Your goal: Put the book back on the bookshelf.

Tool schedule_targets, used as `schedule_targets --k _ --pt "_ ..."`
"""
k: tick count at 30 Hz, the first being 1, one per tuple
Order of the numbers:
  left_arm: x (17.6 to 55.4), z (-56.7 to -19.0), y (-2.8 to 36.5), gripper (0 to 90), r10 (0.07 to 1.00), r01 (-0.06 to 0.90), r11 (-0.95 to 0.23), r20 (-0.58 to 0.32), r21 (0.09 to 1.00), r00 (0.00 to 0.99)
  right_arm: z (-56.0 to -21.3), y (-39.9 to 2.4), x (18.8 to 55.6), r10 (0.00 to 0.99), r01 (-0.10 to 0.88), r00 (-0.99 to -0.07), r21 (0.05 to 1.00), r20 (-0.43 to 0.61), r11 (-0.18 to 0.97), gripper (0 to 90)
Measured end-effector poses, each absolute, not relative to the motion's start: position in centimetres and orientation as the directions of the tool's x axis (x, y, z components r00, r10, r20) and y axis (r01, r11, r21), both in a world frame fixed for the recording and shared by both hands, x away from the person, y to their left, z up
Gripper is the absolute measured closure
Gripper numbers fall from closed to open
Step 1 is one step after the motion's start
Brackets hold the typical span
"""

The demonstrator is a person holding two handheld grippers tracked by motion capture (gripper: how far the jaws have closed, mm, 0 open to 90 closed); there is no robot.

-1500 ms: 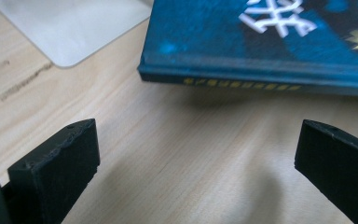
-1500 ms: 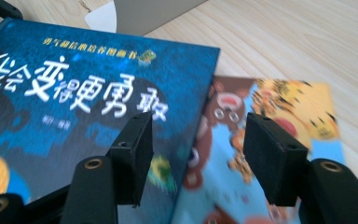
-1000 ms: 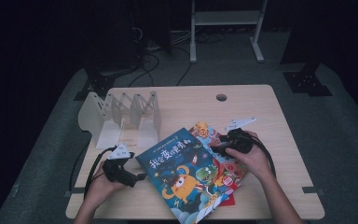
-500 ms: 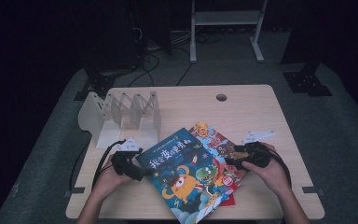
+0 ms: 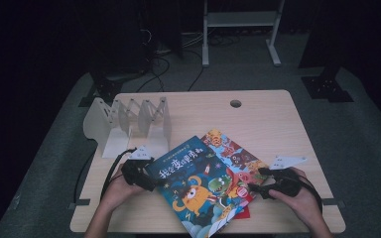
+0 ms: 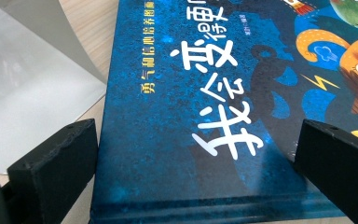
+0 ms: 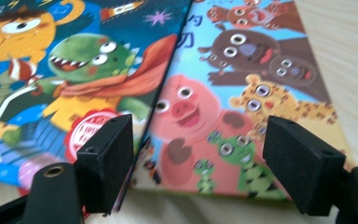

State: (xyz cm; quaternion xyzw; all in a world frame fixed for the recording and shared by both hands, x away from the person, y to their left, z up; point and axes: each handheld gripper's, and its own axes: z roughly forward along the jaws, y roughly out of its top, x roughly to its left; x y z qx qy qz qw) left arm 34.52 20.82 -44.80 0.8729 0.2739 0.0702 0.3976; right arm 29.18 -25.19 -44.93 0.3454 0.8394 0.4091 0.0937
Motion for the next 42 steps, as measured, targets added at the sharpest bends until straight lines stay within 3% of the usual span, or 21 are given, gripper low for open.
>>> schedule_targets --k 19,42 --pt "34.3 -44.8 20.8 0.0 0.521 0.426 -0.542 -0.109 0.725 0.847 -45.6 -26.3 26.5 0.679 0.509 -0.727 0.745 0.104 0.431 21.2" --pt "33.9 -45.0 19.7 0.0 0.461 0.412 -0.554 -0.145 0.723 0.875 -45.0 -27.0 31.7 0.742 0.537 -0.665 0.746 0.088 0.393 21.6"
